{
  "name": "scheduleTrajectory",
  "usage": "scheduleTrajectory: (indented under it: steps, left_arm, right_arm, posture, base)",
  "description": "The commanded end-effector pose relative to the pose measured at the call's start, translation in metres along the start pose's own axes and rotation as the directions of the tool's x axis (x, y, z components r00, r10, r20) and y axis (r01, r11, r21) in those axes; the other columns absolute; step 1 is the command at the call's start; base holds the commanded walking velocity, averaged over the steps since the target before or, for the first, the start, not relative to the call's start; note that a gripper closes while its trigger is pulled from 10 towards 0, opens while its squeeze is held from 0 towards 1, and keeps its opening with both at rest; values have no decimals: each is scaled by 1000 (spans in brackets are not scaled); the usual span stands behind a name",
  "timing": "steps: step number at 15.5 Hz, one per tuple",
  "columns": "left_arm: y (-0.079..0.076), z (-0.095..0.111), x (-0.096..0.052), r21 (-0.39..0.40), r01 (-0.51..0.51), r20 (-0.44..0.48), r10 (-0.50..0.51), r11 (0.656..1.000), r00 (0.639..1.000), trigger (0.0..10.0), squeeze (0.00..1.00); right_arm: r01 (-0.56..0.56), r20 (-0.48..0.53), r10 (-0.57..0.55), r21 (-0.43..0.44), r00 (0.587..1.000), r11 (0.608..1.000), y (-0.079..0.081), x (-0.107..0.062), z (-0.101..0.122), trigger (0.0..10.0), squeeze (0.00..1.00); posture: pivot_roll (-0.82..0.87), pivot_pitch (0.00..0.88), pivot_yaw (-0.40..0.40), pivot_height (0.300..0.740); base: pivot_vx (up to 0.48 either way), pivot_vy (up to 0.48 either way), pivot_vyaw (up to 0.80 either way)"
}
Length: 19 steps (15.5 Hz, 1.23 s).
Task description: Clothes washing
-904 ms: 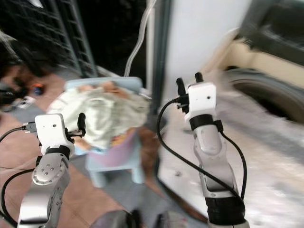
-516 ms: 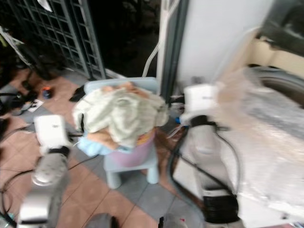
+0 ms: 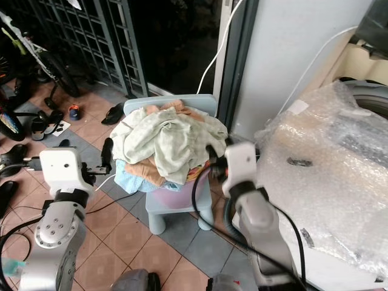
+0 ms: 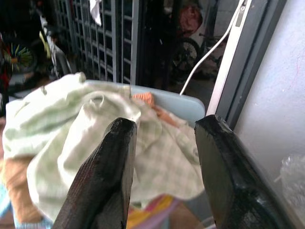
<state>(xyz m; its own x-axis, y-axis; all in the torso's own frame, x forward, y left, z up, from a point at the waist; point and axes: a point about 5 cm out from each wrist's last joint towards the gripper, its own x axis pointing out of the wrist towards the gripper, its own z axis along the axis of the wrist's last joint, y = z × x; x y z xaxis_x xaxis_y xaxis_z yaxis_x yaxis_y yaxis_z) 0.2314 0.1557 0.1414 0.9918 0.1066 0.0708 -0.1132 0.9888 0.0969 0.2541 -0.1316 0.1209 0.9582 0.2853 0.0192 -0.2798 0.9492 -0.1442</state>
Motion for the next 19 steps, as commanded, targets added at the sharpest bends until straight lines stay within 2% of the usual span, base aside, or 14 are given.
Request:
scheduleTrajectory:
  steps: [1,2,4,5,6,7,9,14,16,19]
  left_arm:
    - [4,-1,-1,47,-34,-6,34,998,999,10000,0]
    - [3,-2,-1,37,-16,-17,17,999,1000,10000,0]
    - [6,-5,0,1,-19,-57,19,1000,998,10000,0]
    - [7,-7,1,-3,-28,-64,27,1000,998,10000,0]
    - [8,-8,0,-17,-37,-73,36,999,997,10000,0]
    - [8,-7,0,-18,-36,-74,35,999,997,10000,0]
    - [8,-8,-3,-18,-29,-85,28,999,996,10000,0]
    - [7,-10,-3,-28,-27,-100,24,999,995,10000,0]
    - [5,-9,-3,-21,-6,-91,5,1000,996,10000,0]
    - [3,-8,-5,-51,10,-88,-15,999,996,10000,0]
  right_arm:
    - [-11,-21,10,-35,1000,999,5,0,-5,10000,0]
    - [-22,-50,19,-55,999,998,7,2,-7,10000,0]
    - [-66,-119,65,-2,991,998,18,7,-10,10000,0]
    - [-116,-141,113,-17,984,993,22,6,-8,10000,0]
    - [-189,-159,192,37,968,981,28,0,-15,10000,0]
    - [-192,-157,200,62,967,979,29,-2,-17,10000,0]
    - [-188,-129,196,68,972,980,28,1,-14,10000,0]
    - [-159,-137,169,81,976,984,24,6,-11,10000,0]
    - [-135,-142,143,66,980,989,20,8,-10,10000,0]
    - [-126,-133,133,62,982,990,18,10,-10,10000,0]
  posture:
    - [12,66,26,740]
    - [12,71,34,740]
    - [11,75,39,740]
    - [12,76,38,740]
    - [17,76,35,740]
    - [17,76,35,740]
    - [24,80,37,740]
    - [20,74,36,740]
    - [20,73,36,740]
    - [21,69,32,740]
  base:
    - [0,0,0]
    - [0,0,0]
    - [0,0,0]
    - [0,0,0]
    - [0,352,0]
    - [0,371,0]
    - [311,364,0]
    - [348,232,0]
    - [0,0,0]
    - [0,0,0]
